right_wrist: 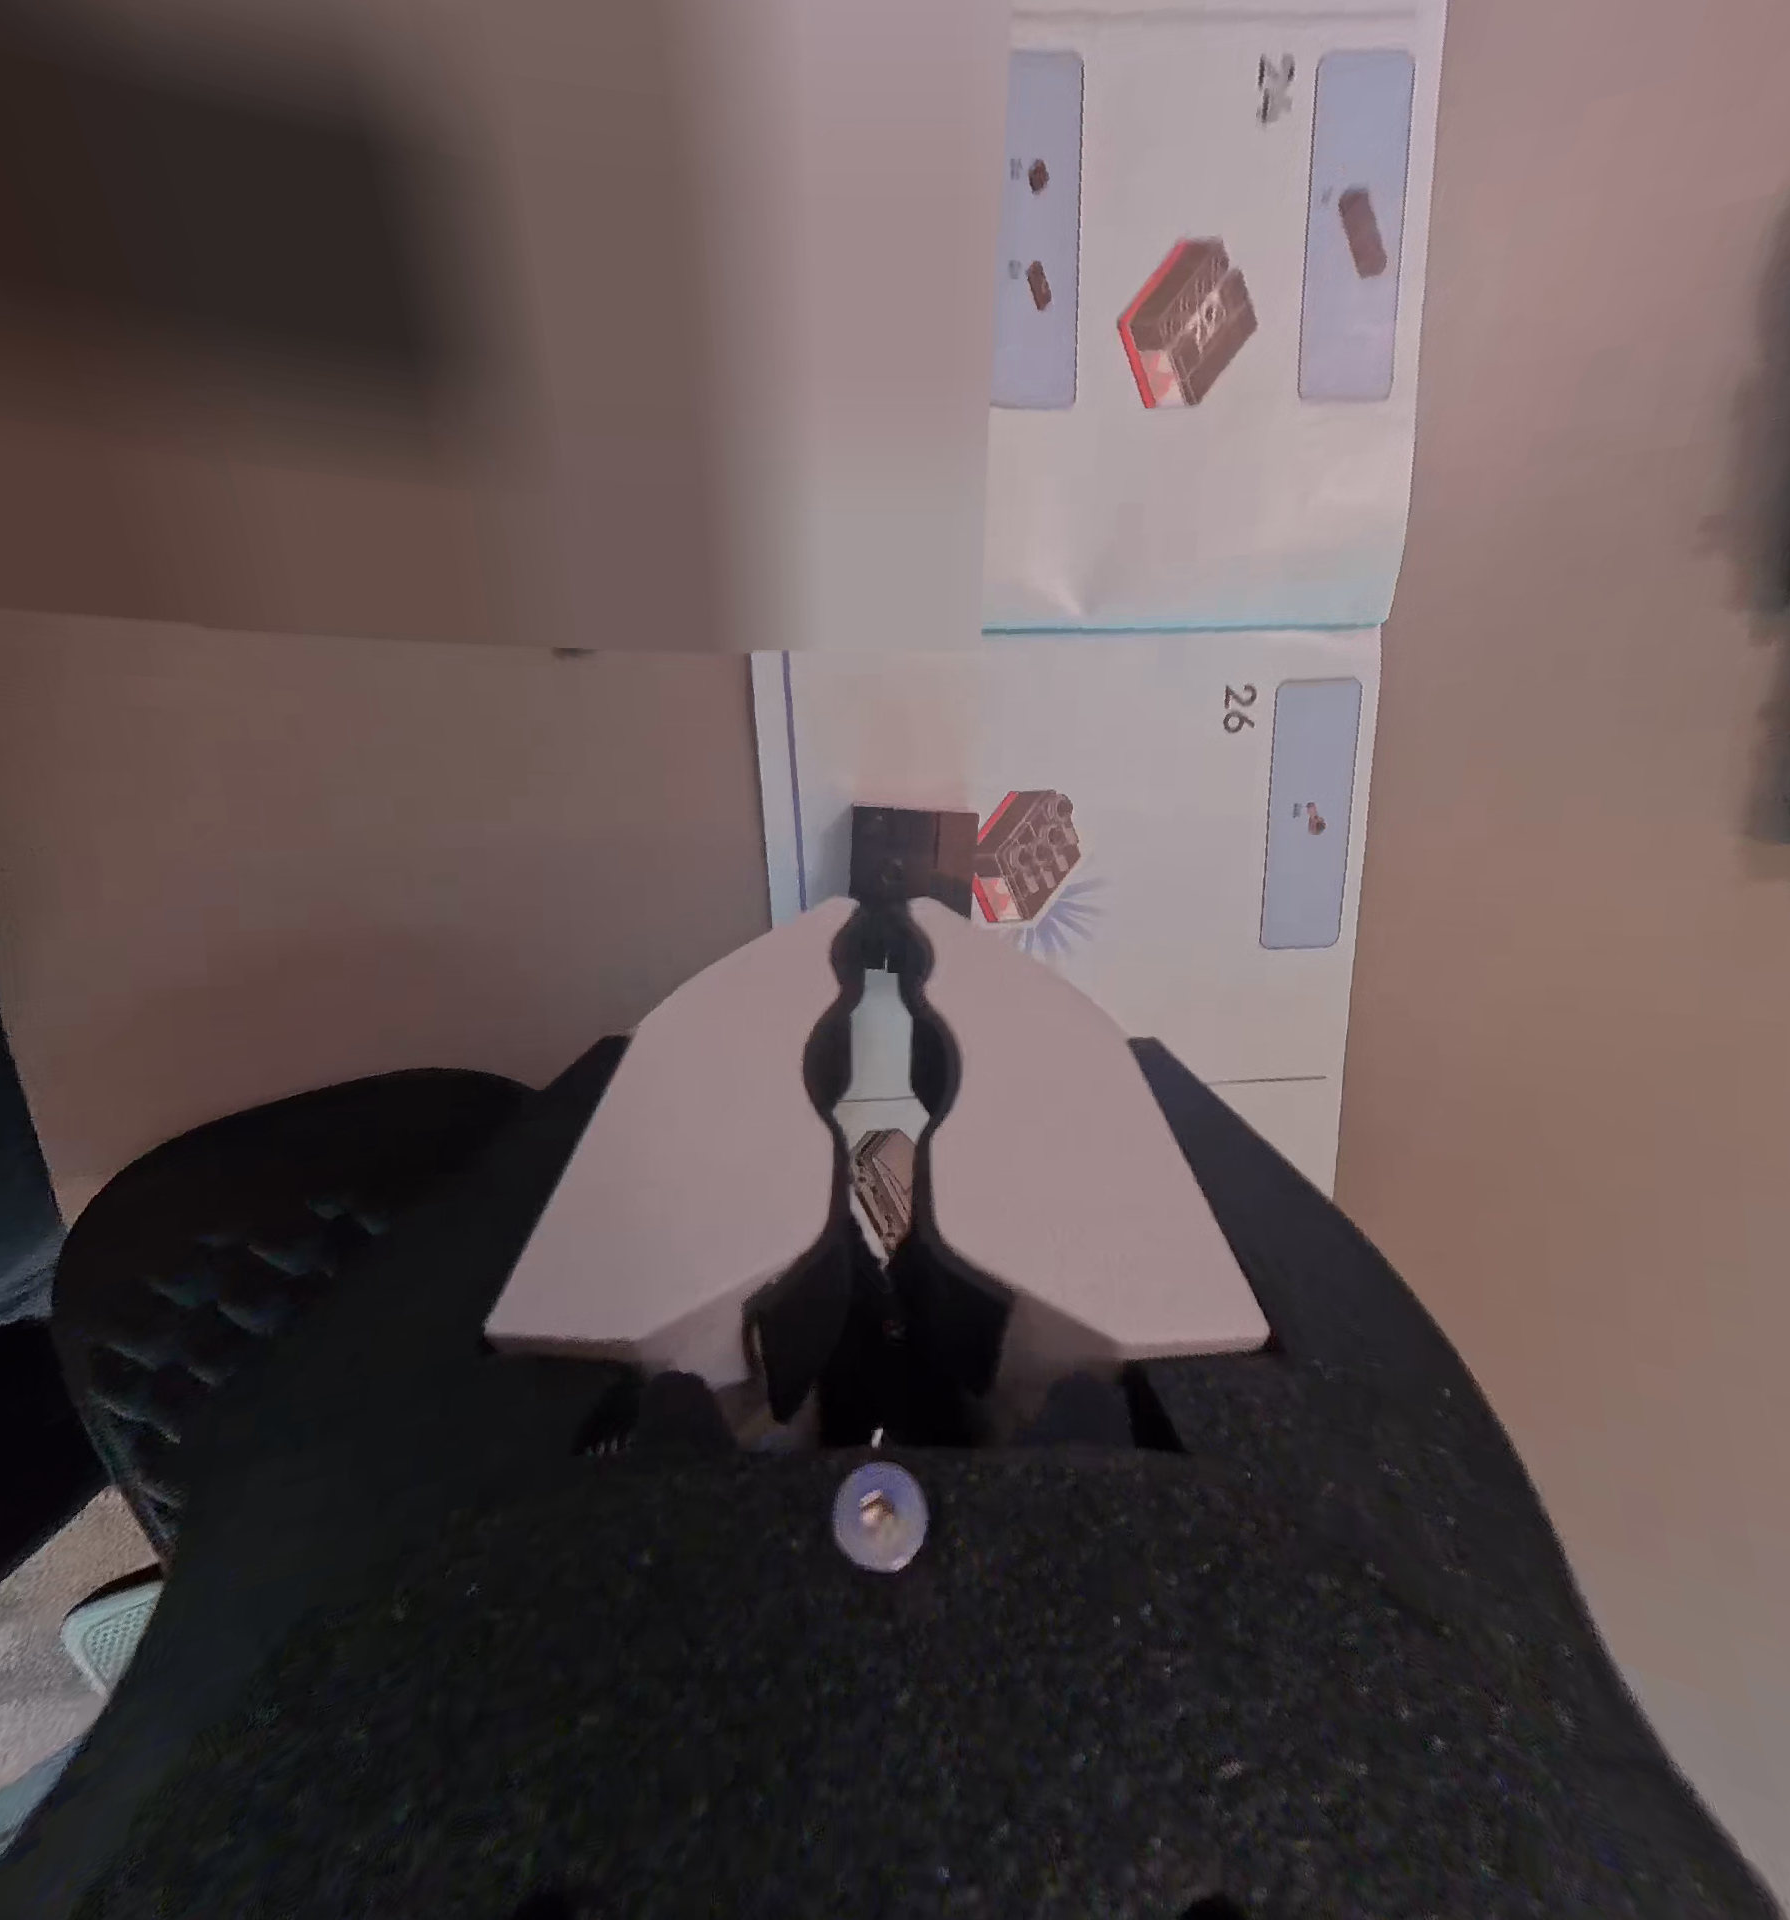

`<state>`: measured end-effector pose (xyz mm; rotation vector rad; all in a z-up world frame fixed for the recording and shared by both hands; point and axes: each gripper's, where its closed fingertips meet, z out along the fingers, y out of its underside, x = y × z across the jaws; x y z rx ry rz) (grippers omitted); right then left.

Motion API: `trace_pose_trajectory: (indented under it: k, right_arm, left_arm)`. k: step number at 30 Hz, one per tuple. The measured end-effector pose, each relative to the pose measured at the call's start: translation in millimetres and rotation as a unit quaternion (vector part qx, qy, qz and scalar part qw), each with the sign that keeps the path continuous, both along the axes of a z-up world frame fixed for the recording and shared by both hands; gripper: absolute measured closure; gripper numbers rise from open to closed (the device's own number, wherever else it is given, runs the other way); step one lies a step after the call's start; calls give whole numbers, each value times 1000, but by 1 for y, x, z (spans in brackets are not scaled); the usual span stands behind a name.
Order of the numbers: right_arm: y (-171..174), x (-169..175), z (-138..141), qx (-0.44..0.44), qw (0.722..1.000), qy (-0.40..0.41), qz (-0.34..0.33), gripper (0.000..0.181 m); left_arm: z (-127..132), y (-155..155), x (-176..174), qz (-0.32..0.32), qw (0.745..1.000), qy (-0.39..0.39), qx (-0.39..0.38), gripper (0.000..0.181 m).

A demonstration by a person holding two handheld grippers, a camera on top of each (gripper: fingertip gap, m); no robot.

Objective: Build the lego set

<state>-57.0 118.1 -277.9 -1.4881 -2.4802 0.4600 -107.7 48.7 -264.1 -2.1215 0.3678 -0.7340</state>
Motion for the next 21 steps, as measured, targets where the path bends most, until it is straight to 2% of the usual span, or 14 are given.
trace_pose_trajectory:
  k: [3, 11, 16, 21]
  right_arm:
    - [2, 1, -2, -10, 1000, -8, 3, 181]
    - [0, -1, -6, 1, 1000, -20, 20, 181]
    - [5, 3, -10, 50, 998, -20, 33, 181]
    - [8, 5, -10, 27, 999, -37, 8, 180]
  left_arm:
    - [0, 0, 0, 0, 1000, -1, 0, 174]
    - [0, 0, 0, 0, 1000, -3, -1, 174]
    - [1, 0, 0, -1, 1000, -7, 2, 174]
    - [2, 0, 0, -1, 1000, -15, 0, 174]
